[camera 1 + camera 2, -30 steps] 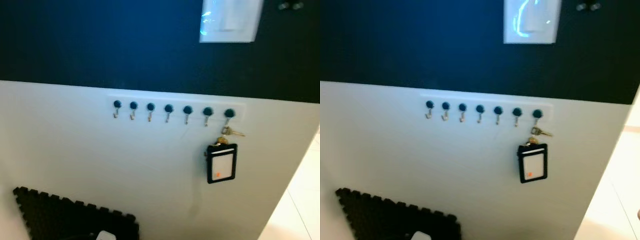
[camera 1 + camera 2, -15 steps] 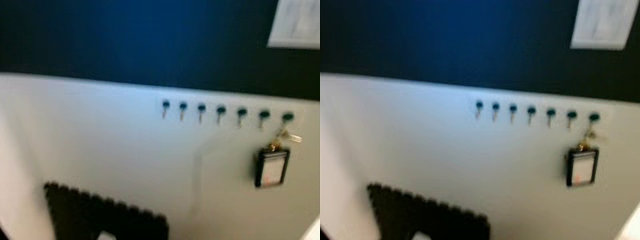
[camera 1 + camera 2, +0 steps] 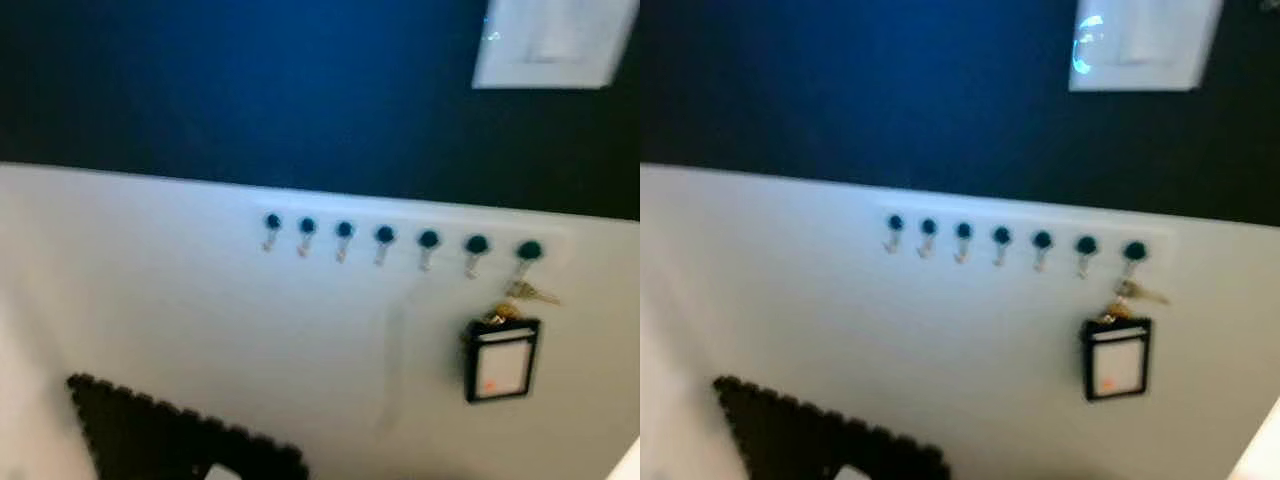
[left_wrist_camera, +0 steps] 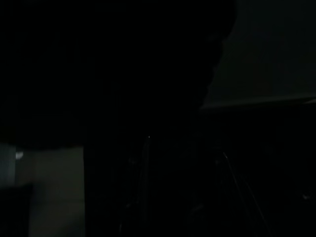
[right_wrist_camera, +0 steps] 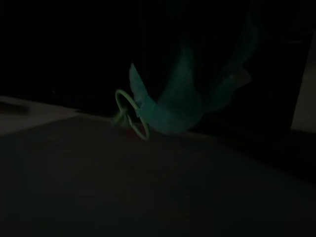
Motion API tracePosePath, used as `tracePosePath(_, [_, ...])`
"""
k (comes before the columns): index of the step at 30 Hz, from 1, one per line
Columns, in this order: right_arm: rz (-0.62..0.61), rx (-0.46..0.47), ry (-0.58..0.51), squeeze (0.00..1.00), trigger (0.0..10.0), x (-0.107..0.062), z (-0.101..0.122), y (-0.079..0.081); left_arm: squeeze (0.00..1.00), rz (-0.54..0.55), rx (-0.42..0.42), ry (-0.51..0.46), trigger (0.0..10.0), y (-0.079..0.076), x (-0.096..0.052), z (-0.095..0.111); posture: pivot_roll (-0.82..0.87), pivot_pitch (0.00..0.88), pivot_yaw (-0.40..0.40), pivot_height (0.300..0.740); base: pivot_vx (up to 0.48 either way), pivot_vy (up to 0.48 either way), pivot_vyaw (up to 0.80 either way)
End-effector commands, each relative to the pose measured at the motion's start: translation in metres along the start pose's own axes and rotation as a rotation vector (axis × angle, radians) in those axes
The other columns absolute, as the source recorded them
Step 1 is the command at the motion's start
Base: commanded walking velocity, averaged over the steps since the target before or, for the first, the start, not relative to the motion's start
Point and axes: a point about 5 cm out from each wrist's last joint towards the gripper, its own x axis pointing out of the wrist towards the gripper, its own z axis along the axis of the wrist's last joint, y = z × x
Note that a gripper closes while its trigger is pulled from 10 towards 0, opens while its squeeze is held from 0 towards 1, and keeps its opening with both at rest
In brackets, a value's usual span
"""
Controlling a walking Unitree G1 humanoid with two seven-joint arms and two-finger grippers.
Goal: Hang keys on a hook
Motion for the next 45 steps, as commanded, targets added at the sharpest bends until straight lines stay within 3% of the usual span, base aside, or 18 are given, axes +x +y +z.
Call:
tracePosePath(1, [0.006, 0.021, 0.014, 0.00, 10.0, -0.0006, -0.0059, 0.0055, 0.00, 0.008, 0.011, 0.018, 10.0, 0.0022, -0.0027, -0.0052, 0.04, 0.009, 0.042, 0.740, 0.000, 0.000, 0.00])
tracePosePath(15, [0.001, 0.031, 0.033, 0.00, 10.0, -0.0033, -0.0133, 0.0042, 0.00, 0.054, 0.006, 0.021, 10.0, 0.0050, -0.0044, -0.0080, 0.03, 0.014, 0.043, 0.740, 0.000, 0.000, 0.00])
tracePosePath(31, [-0.002, 0.041, 0.029, 0.00, 10.0, -0.0034, -0.0127, 0.0030, 0.00, 0.059, -0.012, -0.009, 10.0, 0.0061, -0.0045, -0.0050, 0.04, 0.010, 0.041, 0.740, 0.000, 0.000, -0.74])
tracePosePath(45, [0.004, 0.036, 0.027, 0.00, 10.0, -0.0029, -0.0120, 0.0046, 0.00, 0.061, -0.036, -0.016, 10.0, 0.0075, -0.0046, -0.0043, 0.04, 0.012, 0.039, 0.740, 0.000, 0.000, 0.00])
